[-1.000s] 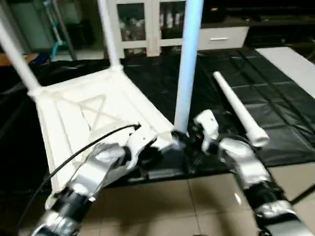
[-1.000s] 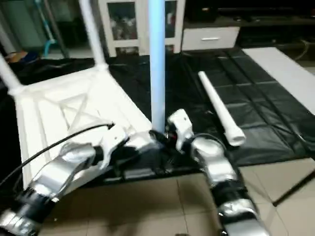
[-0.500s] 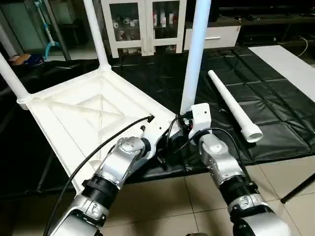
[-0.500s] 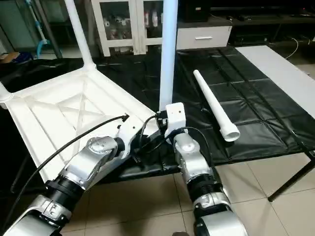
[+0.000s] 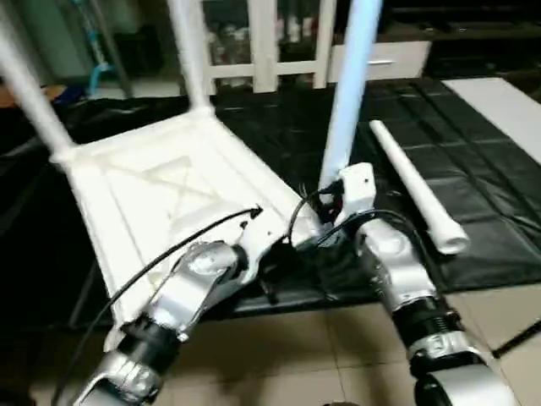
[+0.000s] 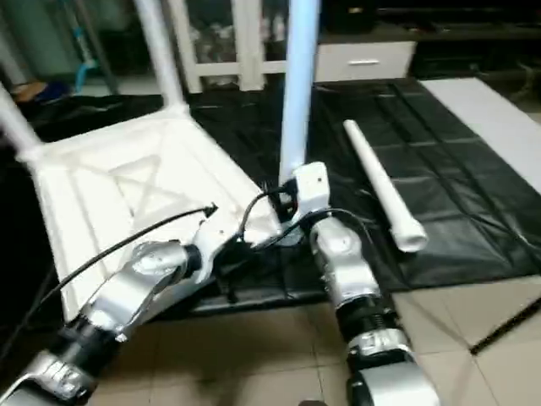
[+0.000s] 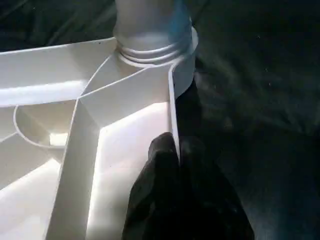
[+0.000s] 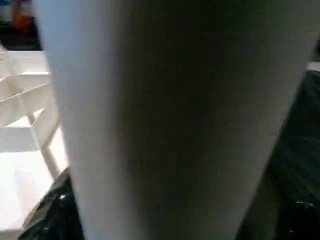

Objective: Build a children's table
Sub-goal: Rotate leg to tighten

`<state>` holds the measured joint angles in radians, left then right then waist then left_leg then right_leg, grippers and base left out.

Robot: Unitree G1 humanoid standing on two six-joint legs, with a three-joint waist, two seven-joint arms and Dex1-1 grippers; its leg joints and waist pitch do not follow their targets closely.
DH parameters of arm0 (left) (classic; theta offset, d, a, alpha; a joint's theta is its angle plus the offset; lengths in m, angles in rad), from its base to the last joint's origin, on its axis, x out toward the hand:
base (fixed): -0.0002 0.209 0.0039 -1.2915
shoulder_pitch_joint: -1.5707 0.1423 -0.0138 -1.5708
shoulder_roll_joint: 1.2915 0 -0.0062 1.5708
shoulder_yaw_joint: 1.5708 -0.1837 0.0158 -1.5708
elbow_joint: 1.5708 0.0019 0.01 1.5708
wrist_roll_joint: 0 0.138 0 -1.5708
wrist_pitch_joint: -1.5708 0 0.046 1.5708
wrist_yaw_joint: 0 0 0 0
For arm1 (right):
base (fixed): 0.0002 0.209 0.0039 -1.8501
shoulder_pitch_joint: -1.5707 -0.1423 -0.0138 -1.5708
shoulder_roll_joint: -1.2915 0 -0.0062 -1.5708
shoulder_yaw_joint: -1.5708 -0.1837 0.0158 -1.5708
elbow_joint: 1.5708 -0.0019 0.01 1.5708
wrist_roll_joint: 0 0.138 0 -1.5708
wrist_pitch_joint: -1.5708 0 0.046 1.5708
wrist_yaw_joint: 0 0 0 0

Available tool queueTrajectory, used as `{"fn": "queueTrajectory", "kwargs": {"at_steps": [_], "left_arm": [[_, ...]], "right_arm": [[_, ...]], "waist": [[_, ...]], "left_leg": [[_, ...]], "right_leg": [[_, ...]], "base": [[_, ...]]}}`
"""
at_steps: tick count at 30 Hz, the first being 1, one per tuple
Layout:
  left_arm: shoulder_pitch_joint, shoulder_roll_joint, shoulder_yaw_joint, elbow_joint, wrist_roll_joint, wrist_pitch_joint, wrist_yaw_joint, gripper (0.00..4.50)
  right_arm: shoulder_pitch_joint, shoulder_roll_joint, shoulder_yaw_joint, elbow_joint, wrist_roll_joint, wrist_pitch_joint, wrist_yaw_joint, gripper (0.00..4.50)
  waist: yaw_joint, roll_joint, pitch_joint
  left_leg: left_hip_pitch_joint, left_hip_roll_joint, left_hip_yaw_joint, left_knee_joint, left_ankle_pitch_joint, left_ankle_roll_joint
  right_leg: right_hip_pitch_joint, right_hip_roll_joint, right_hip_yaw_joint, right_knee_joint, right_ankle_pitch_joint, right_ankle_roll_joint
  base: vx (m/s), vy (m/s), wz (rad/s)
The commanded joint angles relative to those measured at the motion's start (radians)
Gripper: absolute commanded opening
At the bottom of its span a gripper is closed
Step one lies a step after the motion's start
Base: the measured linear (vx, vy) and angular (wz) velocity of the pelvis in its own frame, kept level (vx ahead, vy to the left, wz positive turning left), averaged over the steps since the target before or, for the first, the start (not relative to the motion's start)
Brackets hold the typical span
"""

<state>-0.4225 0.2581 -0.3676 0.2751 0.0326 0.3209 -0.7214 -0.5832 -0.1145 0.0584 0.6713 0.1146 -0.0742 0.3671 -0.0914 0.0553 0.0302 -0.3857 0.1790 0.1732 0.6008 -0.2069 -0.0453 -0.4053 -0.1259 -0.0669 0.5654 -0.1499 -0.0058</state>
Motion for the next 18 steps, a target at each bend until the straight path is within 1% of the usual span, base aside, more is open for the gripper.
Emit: {"fn": "queueTrajectory", "kwargs": {"at_steps": [1, 2, 3, 4, 5, 6, 7, 8, 9, 10, 11, 12, 13, 14, 15, 16, 18], "left_arm": [[0.073, 0.053, -0.032, -0.035, -0.023, 0.005, -0.11, 0.0], [0.078, 0.058, -0.031, -0.043, -0.025, 0.006, -0.115, 0.0], [0.102, 0.082, -0.024, -0.081, -0.036, 0.014, -0.135, 0.0], [0.112, 0.092, -0.021, -0.097, -0.041, 0.019, -0.144, 0.0], [0.122, 0.103, -0.021, -0.113, -0.047, 0.02, -0.157, 0.0], [0.129, 0.111, -0.022, -0.124, -0.051, 0.021, -0.168, 0.0], [0.137, 0.121, -0.025, -0.136, -0.057, 0.025, -0.183, 0.0], [0.138, 0.122, -0.026, -0.138, -0.057, 0.026, -0.185, 0.0], [0.147, 0.133, -0.031, -0.153, -0.068, 0.032, -0.2, 0.0], [0.151, 0.138, -0.036, -0.159, -0.07, 0.033, -0.206, 0.0], [0.152, 0.141, -0.038, -0.161, -0.074, 0.035, -0.212, 0.0], [0.152, 0.142, -0.04, -0.162, -0.075, 0.036, -0.215, 0.0], [0.151, 0.143, -0.04, -0.162, -0.076, 0.036, -0.217, 0.0], [0.151, 0.143, -0.042, -0.164, -0.079, 0.039, -0.218, 0.0], [0.152, 0.147, -0.046, -0.173, -0.084, 0.047, -0.224, 0.0], [0.152, 0.148, -0.048, -0.177, -0.087, 0.051, -0.226, 0.0], [0.153, 0.148, -0.051, -0.181, -0.087, 0.055, -0.23, 0.0]], "right_arm": [[-0.016, -0.101, -0.065, -0.005, 0.017, 0.023, 0.044, 3.58], [-0.016, -0.11, -0.064, -0.005, 0.02, 0.025, 0.063, 3.58], [-0.009, -0.158, -0.054, -0.004, 0.032, 0.039, 0.167, 3.58], [-0.005, -0.181, -0.046, -0.004, 0.035, 0.045, 0.216, 3.58], [0.002, -0.207, -0.032, -0.005, 0.036, 0.042, 0.279, 3.58], [0.01, -0.227, -0.02, -0.009, 0.039, 0.04, 0.33, 3.58], [0.022, -0.252, -0.006, -0.018, 0.05, 0.044, 0.408, 3.58], [0.024, -0.255, -0.005, -0.019, 0.051, 0.044, 0.417, 3.58], [0.048, -0.294, 0.026, -0.039, 0.06, 0.025, 0.531, 3.58], [0.062, -0.315, 0.04, -0.05, 0.069, 0.026, 0.594, 3.58], [0.069, -0.329, 0.048, -0.056, 0.075, 0.03, 0.634, 3.58], [0.071, -0.336, 0.05, -0.058, 0.079, 0.034, 0.654, 3.58], [0.072, -0.34, 0.052, -0.059, 0.082, 0.037, 0.665, 3.58], [0.072, -0.346, 0.053, -0.055, 0.083, 0.04, 0.676, 3.58], [0.069, -0.365, 0.06, -0.041, 0.085, 0.046, 0.713, 3.58], [0.068, -0.375, 0.065, -0.034, 0.085, 0.048, 0.732, 3.58], [0.067, -0.386, 0.074, -0.025, 0.079, 0.045, 0.749, 3.58]], "waist": [[0.008, -0.005, -0.057], [0.009, -0.004, -0.059], [0.009, -0.004, -0.059], [0.014, -0.003, -0.062], [0.017, -0.005, -0.063], [0.027, -0.004, -0.063], [0.03, -0.005, -0.064], [0.032, -0.005, -0.065], [0.043, -0.006, -0.064], [0.048, -0.006, -0.065], [0.057, -0.008, -0.062], [0.062, -0.008, -0.061], [0.068, -0.009, -0.057], [0.072, -0.009, -0.056], [0.076, -0.012, -0.054], [0.076, -0.015, -0.053], [0.077, -0.014, -0.051]], "left_leg": [[0.002, 0.036, -0.009, -0.088, -0.277, 0.072], [0.005, 0.037, -0.009, -0.086, -0.263, 0.076], [0.003, 0.036, -0.007, -0.082, -0.227, 0.091], [0.003, 0.036, -0.008, -0.078, -0.193, 0.109], [0.005, 0.036, -0.005, -0.073, -0.159, 0.131], [0.009, 0.037, -0.003, -0.071, -0.139, 0.144], [0.011, 0.036, -0.002, -0.068, -0.128, 0.151], [0.011, 0.037, -0.002, -0.068, -0.116, 0.159], [0.013, 0.037, 0.0, -0.065, -0.084, 0.175], [0.014, 0.037, 0.0, -0.064, -0.083, 0.179], [0.016, 0.039, 0.001, -0.066, -0.098, 0.181], [0.017, 0.04, 0.002, -0.067, -0.105, 0.178], [0.016, 0.04, 0.003, -0.07, -0.132, 0.168], [0.018, 0.042, 0.003, -0.073, -0.151, 0.157], [0.021, 0.042, 0.005, -0.076, -0.206, 0.126], [0.02, 0.042, 0.004, -0.077, -0.224, 0.117], [0.021, 0.043, 0.004, -0.08, -0.258, 0.093]], "right_leg": [[0.048, -0.013, 0.014, -0.048, -0.222, -0.217], [0.048, -0.014, 0.015, -0.045, -0.194, -0.224], [0.05, -0.012, 0.015, -0.04, -0.142, -0.238], [0.056, -0.013, 0.013, -0.035, -0.098, -0.25], [0.054, -0.011, 0.014, -0.031, -0.057, -0.262], [0.054, -0.01, 0.014, -0.03, -0.04, -0.272], [0.052, -0.009, 0.015, -0.028, -0.025, -0.277], [0.054, -0.01, 0.016, -0.026, -0.011, -0.282], [0.053, -0.009, 0.016, -0.025, 0.004, -0.288], [0.054, -0.009, 0.016, -0.024, 0.0, -0.289], [0.054, -0.009, 0.016, -0.027, -0.023, -0.289], [0.053, -0.009, 0.017, -0.028, -0.04, -0.287], [0.052, -0.01, 0.019, -0.031, -0.082, -0.28], [0.051, -0.01, 0.02, -0.033, -0.11, -0.275], [0.046, -0.009, 0.022, -0.038, -0.175, -0.265], [0.045, -0.009, 0.022, -0.04, -0.194, -0.259], [0.043, -0.01, 0.024, -0.043, -0.239, -0.244]], "base": [[0.0, 0.0, 0.0], [0.051, 0.004, -0.02], [0.058, 0.004, -0.01], [0.058, 0.004, -0.01], [0.0, 0.0, 0.0], [0.0, 0.0, 0.0], [0.0, 0.0, 0.0], [0.0, 0.0, 0.0], [0.0, 0.0, 0.0], [0.0, 0.0, 0.0], [0.0, 0.0, 0.0], [0.0, 0.0, 0.0], [0.0, 0.0, 0.0], [0.0, 0.0, 0.0], [0.0, 0.0, 0.0], [0.0, 0.0, 0.0], [0.0, 0.0, 0.0]]}}
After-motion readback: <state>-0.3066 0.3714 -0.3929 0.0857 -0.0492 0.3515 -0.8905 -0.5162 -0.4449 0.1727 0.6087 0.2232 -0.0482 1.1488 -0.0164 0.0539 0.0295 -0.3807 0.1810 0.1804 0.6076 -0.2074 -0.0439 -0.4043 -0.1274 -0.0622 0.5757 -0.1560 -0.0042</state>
